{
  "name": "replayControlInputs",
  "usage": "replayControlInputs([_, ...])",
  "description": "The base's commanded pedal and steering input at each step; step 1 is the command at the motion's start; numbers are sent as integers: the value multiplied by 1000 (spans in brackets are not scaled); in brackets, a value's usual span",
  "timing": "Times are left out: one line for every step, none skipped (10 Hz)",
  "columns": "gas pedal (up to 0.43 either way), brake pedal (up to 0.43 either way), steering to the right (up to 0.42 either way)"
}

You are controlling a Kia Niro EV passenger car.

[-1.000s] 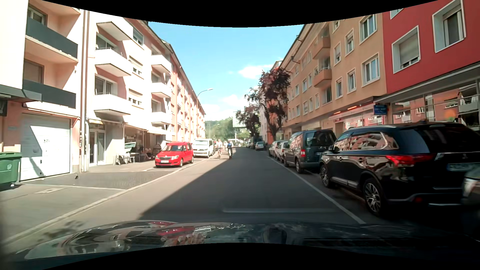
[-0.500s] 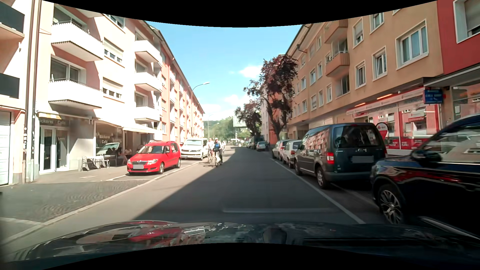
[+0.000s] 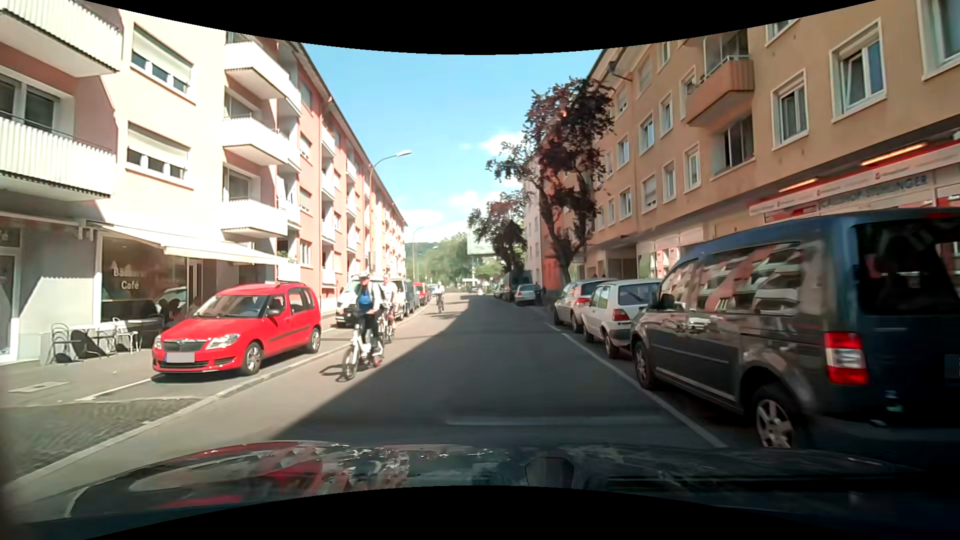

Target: Follow the waypoints while adhering to traffic rules and regulations

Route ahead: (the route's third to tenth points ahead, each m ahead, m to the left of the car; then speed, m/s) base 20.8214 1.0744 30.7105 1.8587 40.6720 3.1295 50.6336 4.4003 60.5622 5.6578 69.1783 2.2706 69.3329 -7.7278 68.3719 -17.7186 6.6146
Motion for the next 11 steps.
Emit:
replayControlInputs([67, 0, -7])
replayControlInputs([67, 0, -7])
replayControlInputs([67, 0, -7])
replayControlInputs([67, 0, -8])
replayControlInputs([67, 0, -7])
replayControlInputs([67, 0, -8])
replayControlInputs([67, 0, -8])
replayControlInputs([67, 0, -8])
replayControlInputs([67, 0, -10])
replayControlInputs([67, 0, -15])
replayControlInputs([67, 0, -19])
